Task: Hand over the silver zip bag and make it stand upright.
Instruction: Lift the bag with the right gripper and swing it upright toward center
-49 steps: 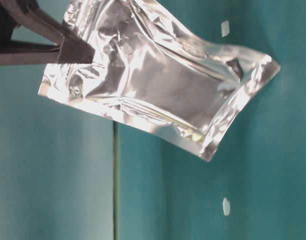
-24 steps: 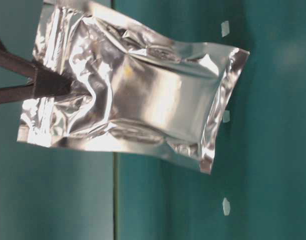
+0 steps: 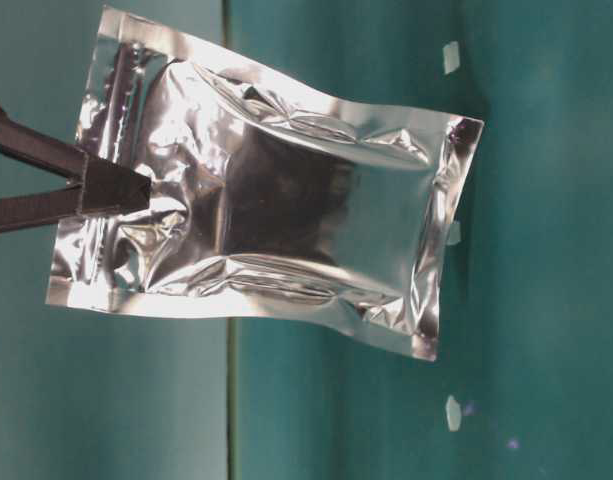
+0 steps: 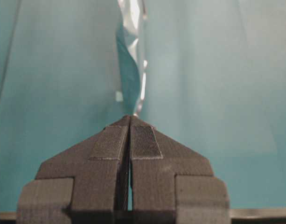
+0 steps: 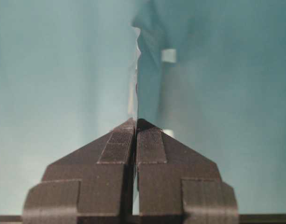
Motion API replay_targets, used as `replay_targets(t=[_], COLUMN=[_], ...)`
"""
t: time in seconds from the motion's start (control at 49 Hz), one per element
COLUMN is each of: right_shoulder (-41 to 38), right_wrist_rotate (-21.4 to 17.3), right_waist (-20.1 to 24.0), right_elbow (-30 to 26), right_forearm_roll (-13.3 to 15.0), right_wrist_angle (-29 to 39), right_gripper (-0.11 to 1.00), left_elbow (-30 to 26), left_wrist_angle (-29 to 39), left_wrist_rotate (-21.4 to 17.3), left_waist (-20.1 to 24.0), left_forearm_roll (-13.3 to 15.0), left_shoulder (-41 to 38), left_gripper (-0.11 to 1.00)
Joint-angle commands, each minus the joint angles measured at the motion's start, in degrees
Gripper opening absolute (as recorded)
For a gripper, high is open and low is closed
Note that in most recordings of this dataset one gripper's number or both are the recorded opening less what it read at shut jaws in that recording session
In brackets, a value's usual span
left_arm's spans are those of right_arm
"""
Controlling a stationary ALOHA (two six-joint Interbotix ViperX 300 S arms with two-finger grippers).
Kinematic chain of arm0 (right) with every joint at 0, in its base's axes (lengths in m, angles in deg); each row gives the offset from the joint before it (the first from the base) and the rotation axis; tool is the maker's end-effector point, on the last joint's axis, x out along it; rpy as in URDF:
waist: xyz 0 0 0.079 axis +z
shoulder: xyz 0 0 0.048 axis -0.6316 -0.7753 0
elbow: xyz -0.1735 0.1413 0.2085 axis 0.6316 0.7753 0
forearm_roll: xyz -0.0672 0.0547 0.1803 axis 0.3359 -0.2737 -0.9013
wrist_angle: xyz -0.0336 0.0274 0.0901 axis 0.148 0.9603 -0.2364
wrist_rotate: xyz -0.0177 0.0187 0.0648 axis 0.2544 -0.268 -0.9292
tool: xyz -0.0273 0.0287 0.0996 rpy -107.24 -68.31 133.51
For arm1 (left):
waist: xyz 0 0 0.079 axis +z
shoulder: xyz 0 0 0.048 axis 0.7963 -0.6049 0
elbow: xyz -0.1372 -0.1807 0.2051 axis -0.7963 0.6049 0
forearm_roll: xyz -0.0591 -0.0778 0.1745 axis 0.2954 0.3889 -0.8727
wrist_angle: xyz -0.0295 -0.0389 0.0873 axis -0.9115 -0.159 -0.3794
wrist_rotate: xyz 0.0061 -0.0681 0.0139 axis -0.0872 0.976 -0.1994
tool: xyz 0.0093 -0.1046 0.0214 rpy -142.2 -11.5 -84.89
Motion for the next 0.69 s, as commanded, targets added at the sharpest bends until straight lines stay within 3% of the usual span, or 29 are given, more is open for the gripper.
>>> replay_targets(t=[0.0, 0.266, 0.674], right_shoulder=[0.2, -2.7, -5.4], right_wrist_rotate=[1.4, 2.1, 5.6], right_waist=[0.3, 0.3, 1.5], right_elbow=[-2.0, -5.8, -6.4], right_forearm_roll=[1.1, 3.5, 3.6], right_wrist_angle=[0.6, 2.4, 4.0], right_gripper=[0.01, 0.01, 0.01], left_elbow=[-0.5, -0.5, -0.4], left_wrist_angle=[-0.4, -0.4, -0.4], left_wrist_rotate=[0.0, 0.0, 0.0], left_waist=[0.1, 0.1, 0.3], left_forearm_roll=[-0.2, -0.2, -0.2], left_shoulder=[0.2, 0.2, 0.1], left_gripper=[-0.07, -0.07, -0.07])
